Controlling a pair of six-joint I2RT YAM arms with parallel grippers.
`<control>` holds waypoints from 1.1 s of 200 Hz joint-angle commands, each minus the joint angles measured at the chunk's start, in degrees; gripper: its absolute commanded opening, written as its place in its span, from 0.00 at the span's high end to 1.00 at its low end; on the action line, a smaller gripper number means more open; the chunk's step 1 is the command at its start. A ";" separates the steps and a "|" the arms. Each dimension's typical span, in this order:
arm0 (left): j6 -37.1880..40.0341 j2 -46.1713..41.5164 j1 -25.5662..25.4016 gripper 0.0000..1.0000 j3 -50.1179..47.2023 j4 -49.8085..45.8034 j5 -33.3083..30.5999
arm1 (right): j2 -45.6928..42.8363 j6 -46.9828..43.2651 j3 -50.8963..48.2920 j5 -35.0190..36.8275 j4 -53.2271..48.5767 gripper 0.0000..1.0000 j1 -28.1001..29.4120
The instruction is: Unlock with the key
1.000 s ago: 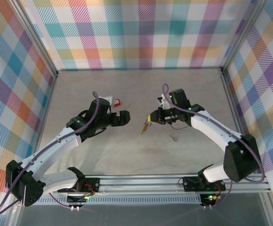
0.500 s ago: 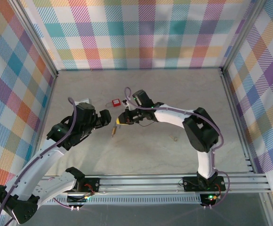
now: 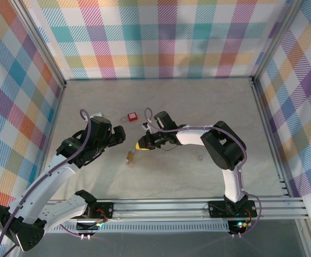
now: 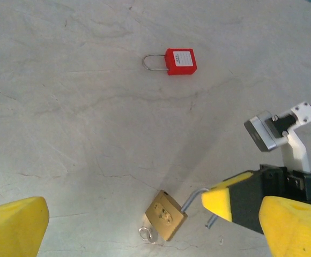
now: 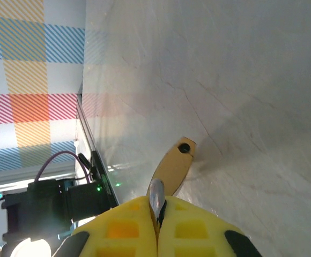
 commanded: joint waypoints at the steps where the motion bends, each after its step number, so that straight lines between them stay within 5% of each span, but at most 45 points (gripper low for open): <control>1: 0.34 0.65 -0.41 0.00 0.22 0.64 0.05 | -2.58 -0.69 -2.42 -3.55 0.41 1.00 -0.80; 65: 0.88 2.57 -2.03 0.00 -0.78 1.13 1.69 | -0.69 -6.58 0.48 -6.22 -10.21 0.98 -4.12; 173: -0.47 5.81 -2.75 0.00 -3.12 3.31 4.86 | 8.21 -18.27 12.90 -8.09 -27.47 0.64 -8.72; 220: -1.39 9.71 -2.83 0.00 -1.43 6.77 7.73 | 4.94 -24.01 16.15 -1.05 -36.66 0.44 -10.80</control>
